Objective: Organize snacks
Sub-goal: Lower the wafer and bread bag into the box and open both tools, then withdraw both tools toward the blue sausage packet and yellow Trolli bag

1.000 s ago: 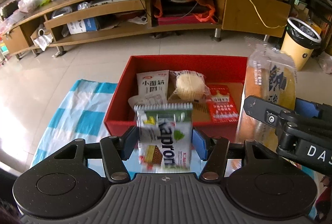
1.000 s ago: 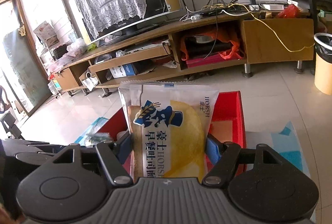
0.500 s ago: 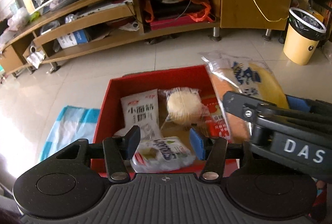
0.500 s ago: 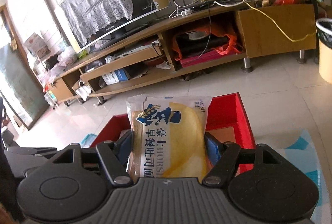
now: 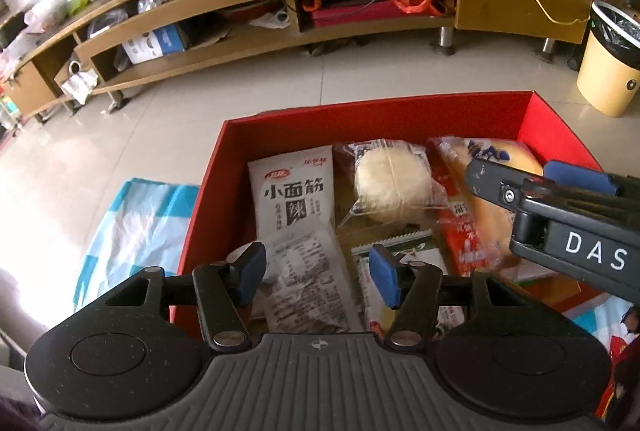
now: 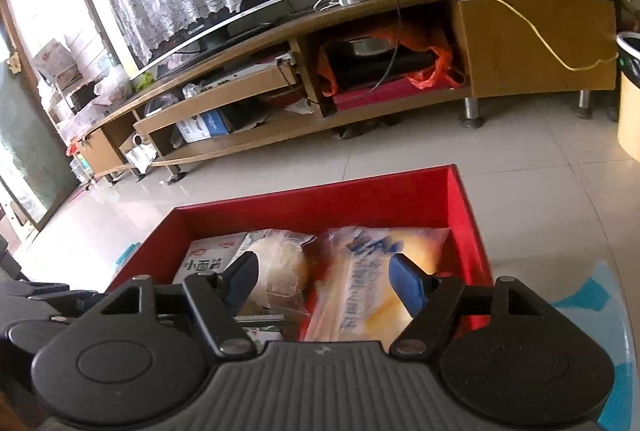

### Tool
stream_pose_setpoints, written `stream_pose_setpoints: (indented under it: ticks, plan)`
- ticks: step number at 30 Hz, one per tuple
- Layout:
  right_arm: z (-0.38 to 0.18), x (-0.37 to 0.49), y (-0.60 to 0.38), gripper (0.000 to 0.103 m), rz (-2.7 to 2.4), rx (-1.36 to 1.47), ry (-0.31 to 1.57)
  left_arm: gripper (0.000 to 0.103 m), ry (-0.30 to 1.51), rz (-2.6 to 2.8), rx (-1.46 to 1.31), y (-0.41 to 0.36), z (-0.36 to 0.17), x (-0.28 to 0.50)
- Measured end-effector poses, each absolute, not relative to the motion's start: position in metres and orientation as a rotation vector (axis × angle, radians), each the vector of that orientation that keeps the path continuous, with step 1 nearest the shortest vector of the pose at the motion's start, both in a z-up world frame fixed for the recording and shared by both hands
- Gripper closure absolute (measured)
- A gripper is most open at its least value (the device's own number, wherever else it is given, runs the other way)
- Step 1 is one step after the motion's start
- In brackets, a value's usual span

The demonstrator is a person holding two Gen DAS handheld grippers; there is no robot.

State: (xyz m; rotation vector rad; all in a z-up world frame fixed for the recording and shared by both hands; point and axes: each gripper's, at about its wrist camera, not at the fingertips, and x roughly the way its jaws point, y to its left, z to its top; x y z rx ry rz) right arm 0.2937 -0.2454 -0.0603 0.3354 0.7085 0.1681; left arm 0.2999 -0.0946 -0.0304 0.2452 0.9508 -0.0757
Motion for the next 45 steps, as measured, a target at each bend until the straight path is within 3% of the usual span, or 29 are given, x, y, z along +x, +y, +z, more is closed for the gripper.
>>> stream_pose_setpoints:
  ticks: [22, 29, 37, 45]
  plan:
    - [-0.030, 0.257, -0.253, 0.031, 0.170, 0.325, 0.696, 0.028, 0.919, -0.082, 0.157, -0.056, 0.005, 0.252]
    - [-0.018, 0.228, -0.271, 0.030, 0.163, 0.278, 0.749, 0.027, 0.986, -0.161, 0.175, -0.065, -0.010, 0.221]
    - [-0.036, 0.183, -0.290, 0.030, 0.128, 0.208, 0.864, 0.025, 1.075, -0.199, 0.181, -0.067, -0.035, 0.191]
    - [-0.076, 0.181, -0.304, 0.029, 0.152, 0.336, 0.981, 0.020, 1.109, -0.192, 0.157, -0.067, -0.051, 0.175]
